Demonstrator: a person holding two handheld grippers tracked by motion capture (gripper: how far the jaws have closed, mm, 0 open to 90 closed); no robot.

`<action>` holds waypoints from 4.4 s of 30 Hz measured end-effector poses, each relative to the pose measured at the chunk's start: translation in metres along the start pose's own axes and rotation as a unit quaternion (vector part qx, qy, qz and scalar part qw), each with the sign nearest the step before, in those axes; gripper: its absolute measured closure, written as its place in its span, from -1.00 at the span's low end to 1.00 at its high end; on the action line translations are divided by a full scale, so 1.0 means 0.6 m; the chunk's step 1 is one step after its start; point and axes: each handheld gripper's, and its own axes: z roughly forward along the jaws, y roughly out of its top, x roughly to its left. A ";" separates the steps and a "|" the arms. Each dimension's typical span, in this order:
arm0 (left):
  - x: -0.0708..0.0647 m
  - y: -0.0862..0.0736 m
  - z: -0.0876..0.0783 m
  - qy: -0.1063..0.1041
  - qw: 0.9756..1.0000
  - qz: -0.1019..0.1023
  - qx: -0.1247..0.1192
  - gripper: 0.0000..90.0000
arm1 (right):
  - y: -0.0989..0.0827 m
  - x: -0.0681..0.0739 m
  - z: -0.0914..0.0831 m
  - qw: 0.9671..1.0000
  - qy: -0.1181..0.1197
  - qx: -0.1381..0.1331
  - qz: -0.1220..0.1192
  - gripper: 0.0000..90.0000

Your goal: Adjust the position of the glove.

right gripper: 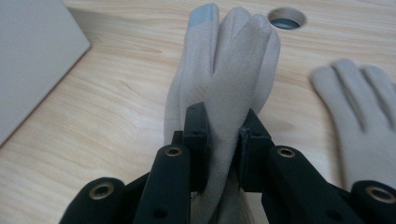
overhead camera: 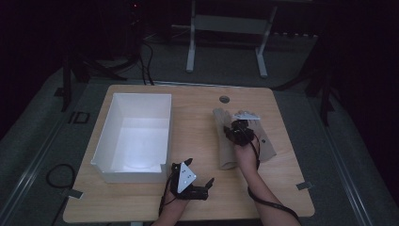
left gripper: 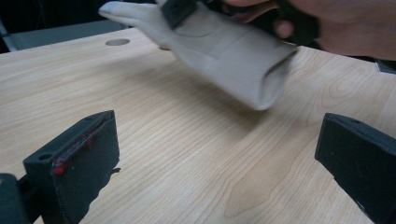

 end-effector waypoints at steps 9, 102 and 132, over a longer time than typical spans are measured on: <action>0.000 0.000 0.000 0.000 1.000 0.003 0.001 -0.99 | -0.053 -0.005 -0.006 0.999 -0.017 0.012 0.035 0.70; 0.003 0.000 -0.001 -0.001 1.000 -0.007 -0.002 -0.99 | -0.072 -0.180 -0.119 0.994 -0.099 -0.048 0.005 0.83; 0.001 0.000 -0.001 -0.001 1.000 -0.001 0.000 -0.99 | -0.163 -0.228 -0.070 0.992 -0.114 0.018 0.058 0.58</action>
